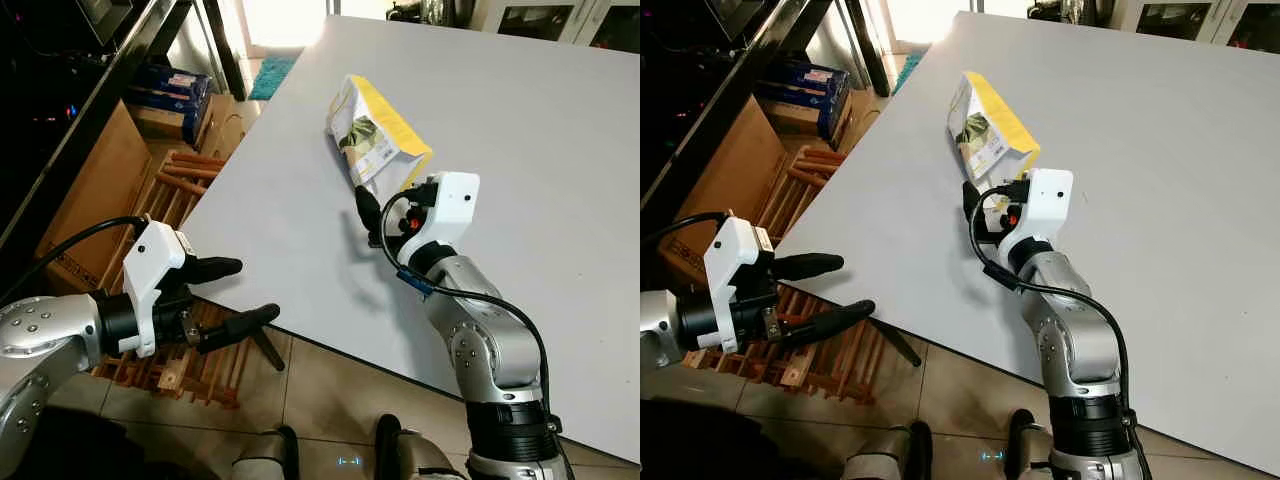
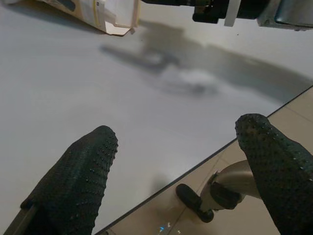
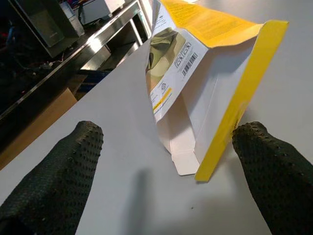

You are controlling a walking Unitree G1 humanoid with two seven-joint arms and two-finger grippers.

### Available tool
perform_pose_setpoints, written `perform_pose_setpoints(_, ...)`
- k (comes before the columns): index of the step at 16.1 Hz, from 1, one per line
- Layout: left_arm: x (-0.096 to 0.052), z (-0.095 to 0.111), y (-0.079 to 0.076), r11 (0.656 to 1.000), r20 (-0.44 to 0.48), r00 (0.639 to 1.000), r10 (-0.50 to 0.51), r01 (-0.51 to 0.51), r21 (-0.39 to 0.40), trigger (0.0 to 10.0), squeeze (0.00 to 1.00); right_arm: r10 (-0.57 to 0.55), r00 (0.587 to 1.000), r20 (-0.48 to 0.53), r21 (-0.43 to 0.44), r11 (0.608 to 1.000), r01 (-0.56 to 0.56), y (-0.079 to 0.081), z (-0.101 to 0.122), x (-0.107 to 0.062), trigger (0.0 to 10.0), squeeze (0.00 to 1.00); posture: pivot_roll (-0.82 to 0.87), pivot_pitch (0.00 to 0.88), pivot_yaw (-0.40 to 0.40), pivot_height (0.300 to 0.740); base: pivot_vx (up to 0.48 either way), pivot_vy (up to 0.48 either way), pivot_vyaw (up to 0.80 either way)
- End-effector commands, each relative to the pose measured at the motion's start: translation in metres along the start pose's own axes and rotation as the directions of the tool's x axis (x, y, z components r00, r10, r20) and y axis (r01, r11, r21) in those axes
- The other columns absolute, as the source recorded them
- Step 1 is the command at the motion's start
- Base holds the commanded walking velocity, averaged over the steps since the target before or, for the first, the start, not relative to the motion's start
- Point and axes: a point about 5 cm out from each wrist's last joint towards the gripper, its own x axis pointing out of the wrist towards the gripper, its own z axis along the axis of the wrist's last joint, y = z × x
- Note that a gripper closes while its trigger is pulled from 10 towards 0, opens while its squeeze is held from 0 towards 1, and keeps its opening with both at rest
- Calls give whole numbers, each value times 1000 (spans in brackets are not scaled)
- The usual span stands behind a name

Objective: Picking trash to rubbish bin

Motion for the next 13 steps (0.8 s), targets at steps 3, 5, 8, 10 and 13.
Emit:
perform_pose_setpoints(3, 2, 9, 1, 1000, 21, 1000, -16, 16, 8, 10000, 0, -92, 995, 36, -9, 996, 92, -6, -1, -2, 10000, 216, 209, 257, 89, 740, 0, 0, 0)
perform_pose_setpoints(5, 6, 9, 0, 1000, 25, 999, -25, 24, 8, 10000, 0, -126, 991, 44, -6, 992, 126, -9, -1, -3, 10000, 114, 206, 258, 95, 740, 0, 0, 0)
perform_pose_setpoints(8, 14, 7, -9, 995, 20, 995, -97, 98, -18, 10000, 0, -168, 985, 35, 20, 986, 167, -15, -6, -3, 10000, 16, 204, 268, 109, 740, 0, 0, 0)
perform_pose_setpoints(10, 22, 4, -10, 992, 14, 992, -122, 123, -26, 10000, 0, -171, 985, 30, 27, 985, 170, -17, -8, 0, 10000, 8, 210, 274, 112, 740, 0, 0, 0)
perform_pose_setpoints(13, 35, -2, -13, 987, 19, 988, -155, 155, -48, 10000, 0, -169, 985, 36, 14, 986, 168, -22, -7, 9, 10000, 4, 213, 275, 118, 740, 0, 0, 0)
